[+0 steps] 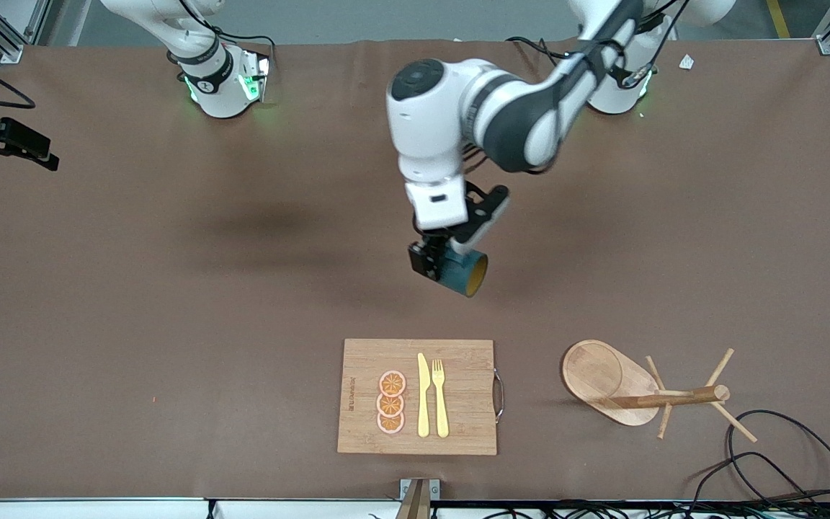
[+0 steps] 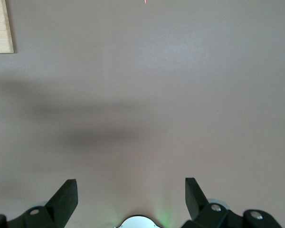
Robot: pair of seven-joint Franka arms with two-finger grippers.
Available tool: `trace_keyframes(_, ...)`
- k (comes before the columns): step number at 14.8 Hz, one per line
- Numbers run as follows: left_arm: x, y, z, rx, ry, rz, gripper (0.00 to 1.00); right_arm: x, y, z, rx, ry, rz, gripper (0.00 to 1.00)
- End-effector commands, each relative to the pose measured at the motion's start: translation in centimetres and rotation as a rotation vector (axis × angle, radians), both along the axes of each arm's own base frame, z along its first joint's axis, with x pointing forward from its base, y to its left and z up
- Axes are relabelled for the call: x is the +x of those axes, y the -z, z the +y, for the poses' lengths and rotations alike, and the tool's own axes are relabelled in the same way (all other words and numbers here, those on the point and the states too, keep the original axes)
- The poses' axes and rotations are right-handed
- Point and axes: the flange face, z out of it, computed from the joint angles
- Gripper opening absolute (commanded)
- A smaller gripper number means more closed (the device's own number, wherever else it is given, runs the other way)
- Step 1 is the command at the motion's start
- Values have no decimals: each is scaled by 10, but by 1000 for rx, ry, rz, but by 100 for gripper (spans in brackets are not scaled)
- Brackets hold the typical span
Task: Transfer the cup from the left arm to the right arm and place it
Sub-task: 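Carry the teal mug toward the table middle with the left gripper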
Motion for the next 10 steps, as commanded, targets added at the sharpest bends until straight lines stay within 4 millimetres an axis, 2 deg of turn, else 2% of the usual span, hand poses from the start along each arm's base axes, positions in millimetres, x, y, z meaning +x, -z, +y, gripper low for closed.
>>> trace_keyframes(1,-39,45,-37,164,97,-29,67,-8,-9,0,-6,-6,-17,100)
trace_keyframes(3,-66,83,-58,251,114,-84,67,-6,-11,0,-6,-5,-21,100)
trace_keyframes(5,-92,111,-76,316,122,-160,67,-6,-11,0,-2,4,-21,100)
trace_keyframes(8,-131,145,-99,393,161,-262,67,-6,-12,0,0,7,-23,100)
trace_keyframes(10,-151,160,-106,439,166,-335,67,-6,-12,0,2,7,-25,100)
